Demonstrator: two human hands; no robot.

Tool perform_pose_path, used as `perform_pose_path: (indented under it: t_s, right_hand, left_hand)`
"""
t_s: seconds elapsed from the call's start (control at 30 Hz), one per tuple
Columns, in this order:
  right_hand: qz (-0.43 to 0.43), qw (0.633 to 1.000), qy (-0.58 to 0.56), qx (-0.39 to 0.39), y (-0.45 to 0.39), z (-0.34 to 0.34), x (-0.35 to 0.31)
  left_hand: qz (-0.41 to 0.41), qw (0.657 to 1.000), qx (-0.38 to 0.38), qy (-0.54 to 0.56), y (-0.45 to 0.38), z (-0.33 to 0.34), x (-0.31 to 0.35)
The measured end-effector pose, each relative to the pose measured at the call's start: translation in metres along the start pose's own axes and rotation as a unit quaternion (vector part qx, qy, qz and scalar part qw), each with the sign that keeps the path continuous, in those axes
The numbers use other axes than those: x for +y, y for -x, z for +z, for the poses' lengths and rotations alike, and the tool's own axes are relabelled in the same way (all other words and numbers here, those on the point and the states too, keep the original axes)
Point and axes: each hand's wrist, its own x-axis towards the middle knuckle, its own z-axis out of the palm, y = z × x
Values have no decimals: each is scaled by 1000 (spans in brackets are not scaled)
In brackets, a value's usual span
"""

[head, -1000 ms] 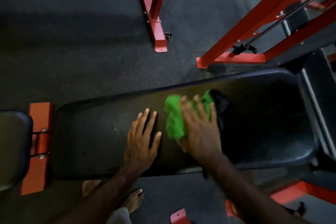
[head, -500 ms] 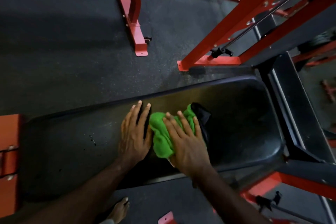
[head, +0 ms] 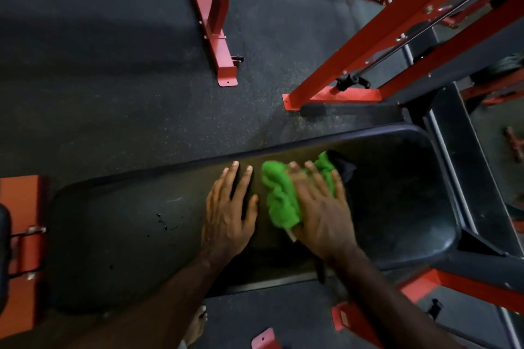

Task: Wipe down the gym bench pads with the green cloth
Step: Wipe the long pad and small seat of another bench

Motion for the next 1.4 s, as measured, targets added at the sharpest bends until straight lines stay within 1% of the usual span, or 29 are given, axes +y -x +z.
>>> perform_pose_path:
  t_s: [0.07, 0.1, 0.13, 0.17, 0.2, 0.27, 0.33, 0.37, 0.4, 0.47, 0.53, 0.57, 0.6, 0.63, 0.7, 0.77, 0.8, 0.87, 0.93, 1.0, 1.03, 1.07, 1.13, 1.17, 1.2, 1.23, 1.27, 1.37, 1.4]
  right_hand:
    - [125, 991, -17, 42, -21, -8, 20]
    - [195, 978, -40, 60, -33, -10, 22]
    - [249, 964, -60, 67, -45, -10, 16]
    - [273, 957, -68, 70, -50, -11, 5]
    - [260, 961, -61, 67, -49, -10, -6]
    - [147, 988, -49, 27, -29, -5, -23]
    - [38, 999, -23, -5, 2, -4, -12]
    - [27, 1000, -9, 0, 11, -7, 7]
    - [47, 999, 1, 16, 14, -9, 25]
    - [160, 986, 3, 52, 6, -21, 56]
    - [282, 956, -21, 78, -20, -23, 69]
    - [313, 946, -33, 81, -33, -23, 63]
    - [314, 945, -38, 83, -38, -22, 53]
    - [282, 955, -39, 85, -35, -18, 48]
    - [171, 982, -35, 66, -11, -16, 40]
    - [109, 993, -25, 41, 25, -17, 52]
    - [118, 992, -18, 46, 38, -21, 69]
    - [201, 975, -27, 87, 39, -34, 109]
    - [294, 947, -58, 114, 6, -48, 151]
    - [317, 939, -70, 109, -30, -53, 167]
    - [293, 949, -52, 108, -36, -52, 164]
    - [243, 964, -34, 101, -35, -47, 153]
    - [115, 991, -15, 61, -10, -40, 131]
    - [63, 997, -16, 46, 9, -38, 126]
    - [39, 998, -26, 39, 27, -38, 129]
    - [44, 998, -26, 45, 39, -38, 137]
    - [76, 995, -25, 55, 41, -40, 148]
    - [236, 967, -42, 89, -3, -48, 170]
    - [266, 958, -55, 88, -25, -50, 169]
  left_hand:
    - [-6, 1000, -1, -5, -1, 0, 2]
    - [-5, 1000, -5, -7, -2, 1, 2]
    - [-2, 1000, -7, -10, -1, 1, 1]
    - [1, 1000, -7, -12, -1, 1, 1]
    - [2, 1000, -4, -12, -1, 1, 1]
    - [-5, 1000, 3, -12, 0, 1, -1]
    - [-3, 1000, 10, -4, -1, 1, 0]
    - [-1, 1000, 15, 4, -2, 3, 4]
    - [-2, 1000, 22, 8, -2, 2, 4]
    - [-18, 999, 33, 21, -2, 1, 9]
    - [-47, 997, 42, 35, -9, 2, 23]
    - [-52, 997, 42, 33, -13, 6, 31]
    - [-38, 998, 44, 32, -15, 9, 42]
    - [-16, 998, 52, 39, -21, 16, 57]
    - [17, 996, 73, 48, -35, 26, 84]
    - [13, 996, 71, 53, -44, 35, 102]
    - [8, 996, 69, 58, -48, 40, 112]
    - [3, 996, 60, 64, -49, 48, 125]
    - [0, 997, 55, 46, -49, 52, 127]
    - [-6, 998, 56, 23, -47, 58, 125]
    - [-6, 998, 57, 18, -46, 60, 125]
    - [-8, 998, 62, 21, -46, 59, 124]
    - [0, 997, 78, 19, -48, 57, 127]
    - [1, 996, 86, 20, -48, 57, 128]
    - [1, 996, 90, 19, -48, 57, 128]
    - [-1, 996, 90, 21, -47, 57, 129]
    - [-4, 996, 89, 23, -46, 57, 130]
    - [-8, 996, 81, 21, -45, 56, 130]
    - [-9, 996, 80, 23, -46, 57, 129]
